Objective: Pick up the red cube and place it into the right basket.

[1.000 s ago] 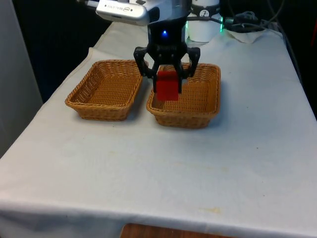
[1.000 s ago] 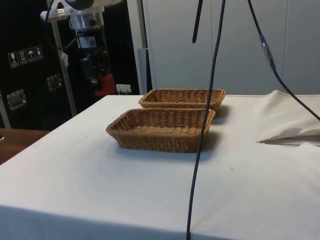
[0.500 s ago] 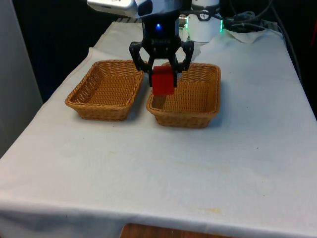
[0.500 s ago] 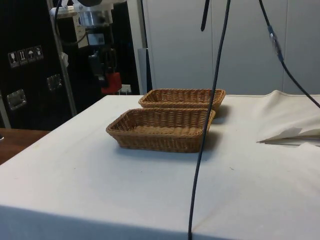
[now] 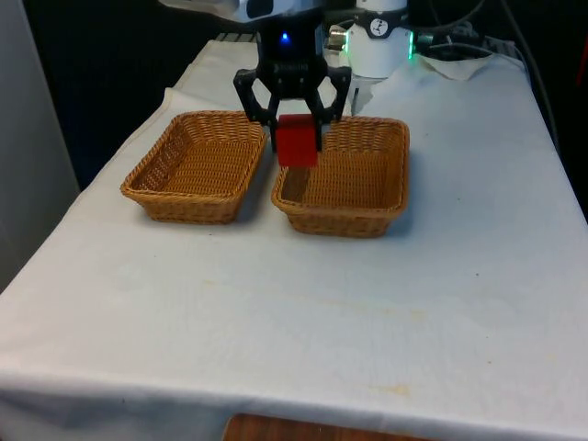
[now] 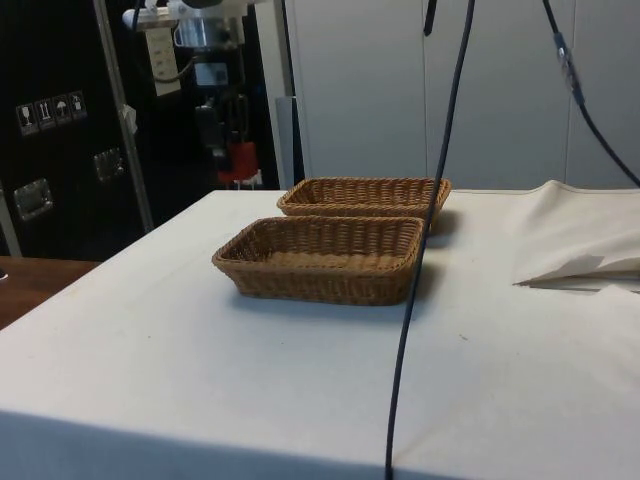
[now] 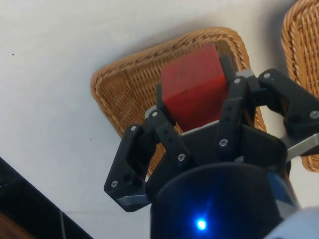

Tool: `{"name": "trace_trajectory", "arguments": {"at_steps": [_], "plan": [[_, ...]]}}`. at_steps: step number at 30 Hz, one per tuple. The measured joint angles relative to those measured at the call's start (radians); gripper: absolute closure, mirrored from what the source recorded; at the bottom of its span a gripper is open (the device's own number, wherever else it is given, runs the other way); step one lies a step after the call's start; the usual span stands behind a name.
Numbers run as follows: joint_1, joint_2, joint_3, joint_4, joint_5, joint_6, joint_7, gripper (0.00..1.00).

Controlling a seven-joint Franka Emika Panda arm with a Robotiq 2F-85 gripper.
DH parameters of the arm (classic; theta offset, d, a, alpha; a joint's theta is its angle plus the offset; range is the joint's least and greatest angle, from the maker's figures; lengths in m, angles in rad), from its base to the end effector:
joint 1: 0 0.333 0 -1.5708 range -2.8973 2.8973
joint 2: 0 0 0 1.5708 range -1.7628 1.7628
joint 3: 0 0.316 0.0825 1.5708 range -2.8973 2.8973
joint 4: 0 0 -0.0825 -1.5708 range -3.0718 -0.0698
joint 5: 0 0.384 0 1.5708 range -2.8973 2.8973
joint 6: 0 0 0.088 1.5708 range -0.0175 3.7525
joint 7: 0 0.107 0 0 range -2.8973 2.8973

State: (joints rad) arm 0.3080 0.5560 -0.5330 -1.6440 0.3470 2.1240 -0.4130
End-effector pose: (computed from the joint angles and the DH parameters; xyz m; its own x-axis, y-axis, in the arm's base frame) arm 0.6725 -0.0918 0.3271 0.9971 0.0730 0.0203 0.0734 -0.9971 -0.0179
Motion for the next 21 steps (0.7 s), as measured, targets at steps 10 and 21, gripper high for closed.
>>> {"name": "trace_trajectory", "arguments": {"at_steps": [10, 21], "plan": [[0.0, -0.067, -0.012, -0.095, -0.001, 0.055, -0.05, 0.99], [-0.005, -0.076, -0.045, -0.132, 0.001, 0.092, -0.137, 0.99]]}}
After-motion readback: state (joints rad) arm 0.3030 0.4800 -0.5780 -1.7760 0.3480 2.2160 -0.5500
